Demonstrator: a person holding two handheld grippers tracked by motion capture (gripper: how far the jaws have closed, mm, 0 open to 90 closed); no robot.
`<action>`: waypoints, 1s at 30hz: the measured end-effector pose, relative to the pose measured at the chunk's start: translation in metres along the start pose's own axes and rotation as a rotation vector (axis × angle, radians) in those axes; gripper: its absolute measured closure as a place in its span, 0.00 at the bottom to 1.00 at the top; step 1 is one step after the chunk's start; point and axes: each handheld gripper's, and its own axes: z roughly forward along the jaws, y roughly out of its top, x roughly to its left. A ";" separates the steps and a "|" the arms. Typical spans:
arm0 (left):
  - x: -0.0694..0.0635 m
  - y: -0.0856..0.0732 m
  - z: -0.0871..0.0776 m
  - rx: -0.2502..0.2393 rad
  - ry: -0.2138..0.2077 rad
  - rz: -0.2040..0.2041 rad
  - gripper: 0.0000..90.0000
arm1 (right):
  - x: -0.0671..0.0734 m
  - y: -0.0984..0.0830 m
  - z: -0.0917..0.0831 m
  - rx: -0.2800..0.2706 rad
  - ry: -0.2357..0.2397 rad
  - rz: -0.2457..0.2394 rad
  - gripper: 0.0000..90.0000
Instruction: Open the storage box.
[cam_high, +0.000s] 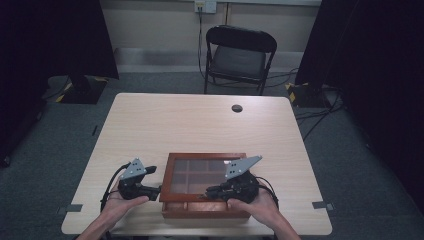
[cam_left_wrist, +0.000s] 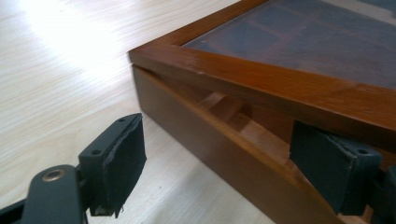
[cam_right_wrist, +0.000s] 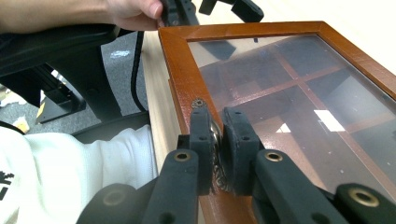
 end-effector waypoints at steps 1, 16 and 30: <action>0.000 0.000 0.000 -0.005 -0.003 -0.003 0.20 | 0.000 0.000 0.000 -0.006 0.003 0.003 0.92; -0.002 0.002 -0.002 -0.026 0.032 0.029 0.23 | -0.006 -0.003 -0.010 -0.077 -0.069 0.086 0.57; -0.002 0.006 -0.005 -0.056 0.038 0.030 0.23 | -0.017 -0.012 -0.033 -0.163 -0.176 0.165 0.22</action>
